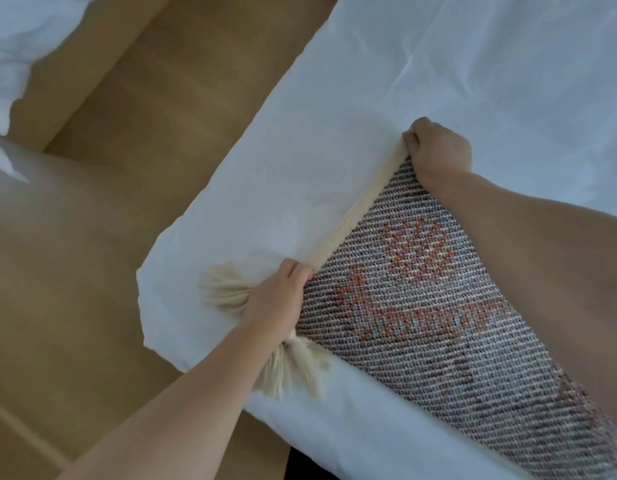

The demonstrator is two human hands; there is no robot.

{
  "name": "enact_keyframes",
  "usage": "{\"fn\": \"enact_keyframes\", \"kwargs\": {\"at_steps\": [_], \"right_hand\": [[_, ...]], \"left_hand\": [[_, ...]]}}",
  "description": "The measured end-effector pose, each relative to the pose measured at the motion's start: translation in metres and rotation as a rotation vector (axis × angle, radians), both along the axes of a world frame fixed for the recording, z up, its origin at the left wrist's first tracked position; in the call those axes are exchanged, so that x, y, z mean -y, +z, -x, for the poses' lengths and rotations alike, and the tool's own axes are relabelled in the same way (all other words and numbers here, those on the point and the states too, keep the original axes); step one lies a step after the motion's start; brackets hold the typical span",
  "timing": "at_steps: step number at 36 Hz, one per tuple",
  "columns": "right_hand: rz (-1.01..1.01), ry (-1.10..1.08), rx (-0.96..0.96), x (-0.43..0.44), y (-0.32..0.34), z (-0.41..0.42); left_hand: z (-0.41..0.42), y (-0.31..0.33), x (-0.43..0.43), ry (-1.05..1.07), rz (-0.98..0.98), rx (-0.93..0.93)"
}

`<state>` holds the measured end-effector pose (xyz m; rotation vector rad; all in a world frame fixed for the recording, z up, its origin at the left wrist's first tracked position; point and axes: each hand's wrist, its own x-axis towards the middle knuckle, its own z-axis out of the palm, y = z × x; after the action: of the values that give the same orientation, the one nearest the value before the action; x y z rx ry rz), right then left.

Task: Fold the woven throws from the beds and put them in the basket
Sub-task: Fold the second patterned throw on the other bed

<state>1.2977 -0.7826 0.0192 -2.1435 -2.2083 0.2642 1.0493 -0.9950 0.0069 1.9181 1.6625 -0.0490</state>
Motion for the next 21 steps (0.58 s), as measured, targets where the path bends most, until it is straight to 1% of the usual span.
{"fn": "enact_keyframes", "kwargs": {"at_steps": [6, 9, 11, 13, 14, 16, 18, 21], "right_hand": [[-0.009, 0.022, 0.089, -0.002, -0.014, 0.005], [-0.037, -0.024, 0.069, 0.003, -0.013, 0.003], [-0.076, -0.030, 0.038, 0.015, -0.008, 0.001], [-0.143, 0.046, -0.011, 0.035, -0.001, 0.001], [-0.142, 0.106, -0.019, 0.047, 0.001, 0.001], [-0.022, 0.238, 0.028, 0.073, 0.002, 0.001], [0.127, 0.312, 0.128, 0.093, -0.003, -0.005], [0.224, 0.235, 0.182, 0.107, -0.015, -0.032]], "left_hand": [[-0.004, -0.003, -0.005, 0.005, -0.199, -0.053], [-0.006, 0.001, -0.006, 0.002, -0.326, -0.114], [-0.013, 0.009, -0.005, -0.037, -0.376, -0.129], [-0.030, 0.017, -0.007, -0.080, -0.349, -0.127], [-0.041, 0.020, -0.008, -0.100, -0.310, -0.125], [-0.064, 0.021, -0.009, -0.144, -0.220, -0.120], [-0.084, 0.015, -0.009, -0.185, -0.167, -0.134], [-0.105, 0.004, -0.005, -0.225, -0.172, -0.172]]}}
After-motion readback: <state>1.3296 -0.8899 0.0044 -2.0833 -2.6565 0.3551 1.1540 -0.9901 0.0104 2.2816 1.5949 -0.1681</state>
